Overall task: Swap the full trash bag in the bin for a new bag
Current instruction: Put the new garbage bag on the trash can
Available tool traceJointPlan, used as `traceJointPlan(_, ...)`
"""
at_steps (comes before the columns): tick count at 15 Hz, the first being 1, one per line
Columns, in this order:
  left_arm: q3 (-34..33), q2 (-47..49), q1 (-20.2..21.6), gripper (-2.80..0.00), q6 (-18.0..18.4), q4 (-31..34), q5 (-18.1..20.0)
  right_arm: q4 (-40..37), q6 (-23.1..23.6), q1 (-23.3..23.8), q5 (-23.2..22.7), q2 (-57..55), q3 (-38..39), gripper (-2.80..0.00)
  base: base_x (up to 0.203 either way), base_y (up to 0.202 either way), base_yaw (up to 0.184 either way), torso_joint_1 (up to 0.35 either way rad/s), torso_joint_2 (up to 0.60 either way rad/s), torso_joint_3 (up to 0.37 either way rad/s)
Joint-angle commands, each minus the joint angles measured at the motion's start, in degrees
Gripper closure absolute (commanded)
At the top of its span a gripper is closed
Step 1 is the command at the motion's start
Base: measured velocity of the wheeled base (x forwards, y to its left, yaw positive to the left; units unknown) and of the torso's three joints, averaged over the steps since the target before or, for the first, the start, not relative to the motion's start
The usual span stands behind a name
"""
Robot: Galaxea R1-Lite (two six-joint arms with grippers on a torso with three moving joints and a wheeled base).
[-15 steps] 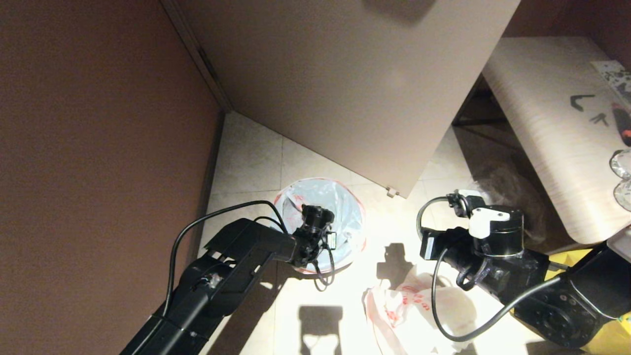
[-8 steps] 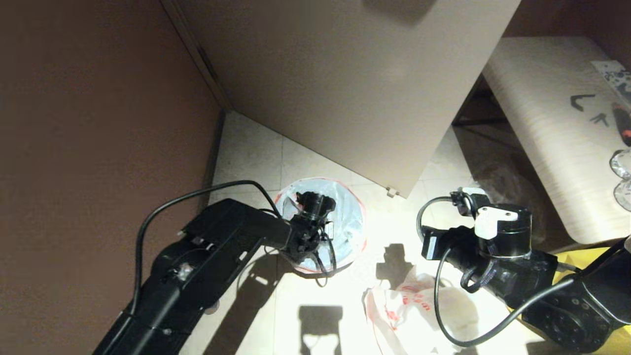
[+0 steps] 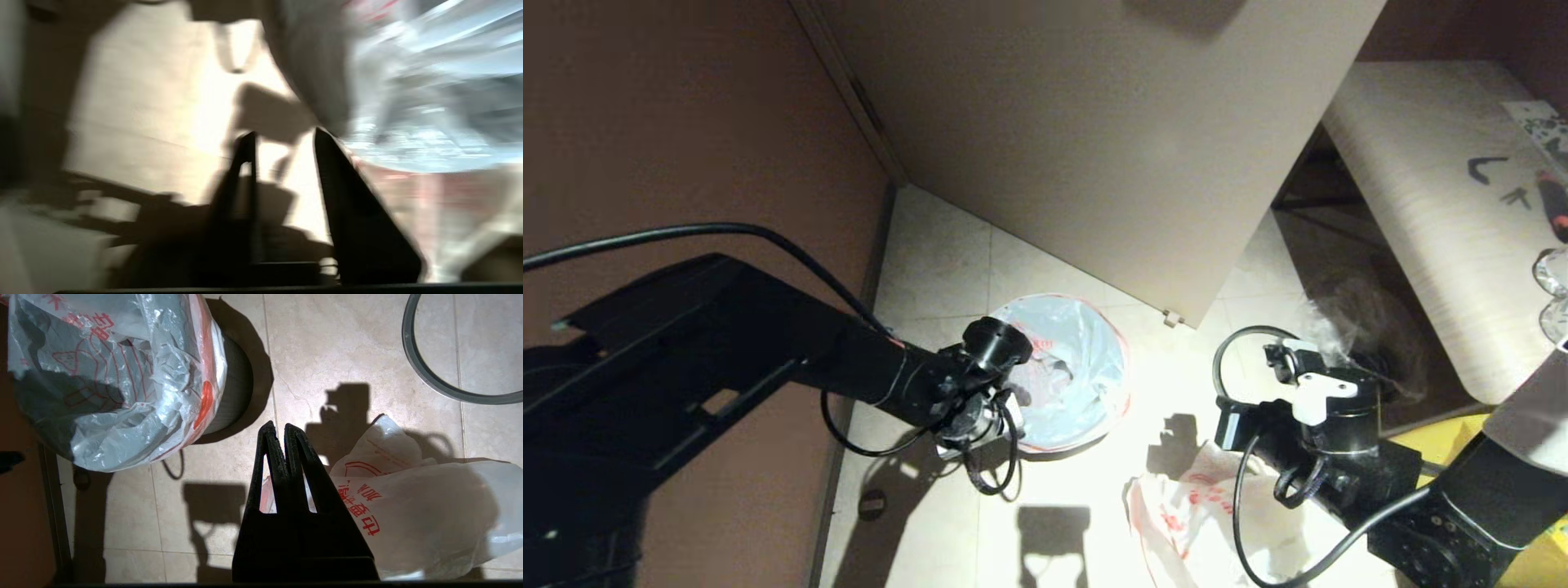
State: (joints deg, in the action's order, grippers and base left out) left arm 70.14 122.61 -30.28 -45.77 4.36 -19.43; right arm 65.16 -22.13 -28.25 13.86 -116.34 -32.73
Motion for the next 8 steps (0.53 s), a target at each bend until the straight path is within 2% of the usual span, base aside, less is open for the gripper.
traceJointPlan(1, -3.98, -4.48, 0.7, -2.8, -2.6, -6.09, 2.24, 3.79, 0.29, -0.05, 0.11, -4.3, 1.4, 0.0, 0.0, 0.0, 0.0, 0.0, 0.0, 0.0)
traceJointPlan(3, -5.62, -2.71, 1.97, -2.8, -2.89, -13.11, 3.11, 4.62, 0.51, -0.27, 0.2, -5.04, 1.97, 0.0, 0.0, 0.0, 0.0, 0.0, 0.0, 0.0)
traceJointPlan(5, -4.87, 0.96, 4.02, -2.8, -2.99, -13.76, 3.38, 4.62, 0.91, -0.32, 0.11, -4.79, 1.84, 0.0, 0.0, 0.0, 0.0, 0.0, 0.0, 0.0)
traceJointPlan(8, -2.82, 2.79, 7.24, -2.8, -2.92, -13.59, 6.33, 4.53, 1.22, -1.72, 0.46, -3.84, 1.93, 0.0, 0.0, 0.0, 0.0, 0.0, 0.0, 0.0)
